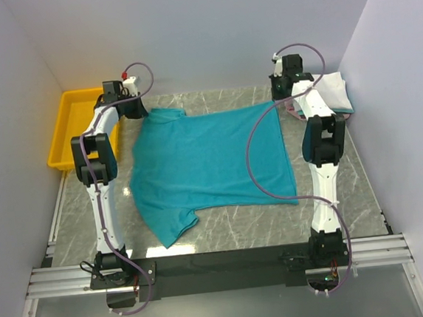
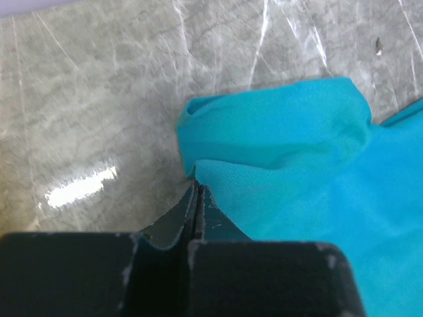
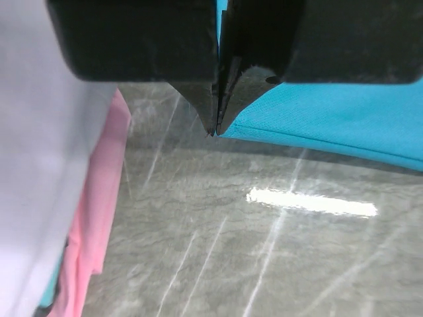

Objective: Fold and stack the t-shirts
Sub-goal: Flatten the tshirt out

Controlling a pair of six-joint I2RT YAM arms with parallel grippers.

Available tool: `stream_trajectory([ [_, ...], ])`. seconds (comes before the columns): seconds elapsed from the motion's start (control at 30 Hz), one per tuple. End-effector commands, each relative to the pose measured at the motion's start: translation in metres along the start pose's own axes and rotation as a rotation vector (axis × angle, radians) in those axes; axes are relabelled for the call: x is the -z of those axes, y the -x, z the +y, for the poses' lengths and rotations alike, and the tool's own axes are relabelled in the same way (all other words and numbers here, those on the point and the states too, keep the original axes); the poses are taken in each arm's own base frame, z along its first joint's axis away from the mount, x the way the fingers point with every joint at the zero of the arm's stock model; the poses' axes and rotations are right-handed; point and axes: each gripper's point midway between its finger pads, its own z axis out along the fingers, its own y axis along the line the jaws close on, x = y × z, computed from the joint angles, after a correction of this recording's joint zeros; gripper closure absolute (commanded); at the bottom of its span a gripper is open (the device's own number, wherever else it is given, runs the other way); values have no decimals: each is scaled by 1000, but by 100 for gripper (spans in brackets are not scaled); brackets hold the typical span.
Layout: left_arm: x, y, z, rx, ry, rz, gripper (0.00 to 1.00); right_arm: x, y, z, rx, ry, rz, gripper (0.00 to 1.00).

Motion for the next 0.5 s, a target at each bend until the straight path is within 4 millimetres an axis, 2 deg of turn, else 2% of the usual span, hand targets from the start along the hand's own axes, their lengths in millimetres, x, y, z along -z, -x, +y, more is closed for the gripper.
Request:
stream_trajectory([
  [0.0, 40, 53, -18, -83, -36, -125, 100, 52, 53, 3, 22, 17, -138, 100],
  [0.03, 49, 60, -20, -96, -35, -141, 100, 57, 52, -14, 3, -1, -139, 100],
  [0.17, 66, 62, -25, -133, -46, -146, 100, 66, 51, -17, 11, 13, -131, 100],
  [0.27, 78, 59, -26, -155, -57, -152, 100, 71, 48, -16, 22, 28, -120, 100],
  [0.3, 79, 52, -26, -149, -62, -142, 100, 72, 46, -14, 24, 40, -112, 100],
  [0.37, 87, 54, -28, -159, -77, -154, 100, 73, 44, -13, 26, 54, -108, 100],
  [0.47, 83, 42, -23, -145, -61, -120, 100, 70, 42, -7, 25, 88, -98, 100],
])
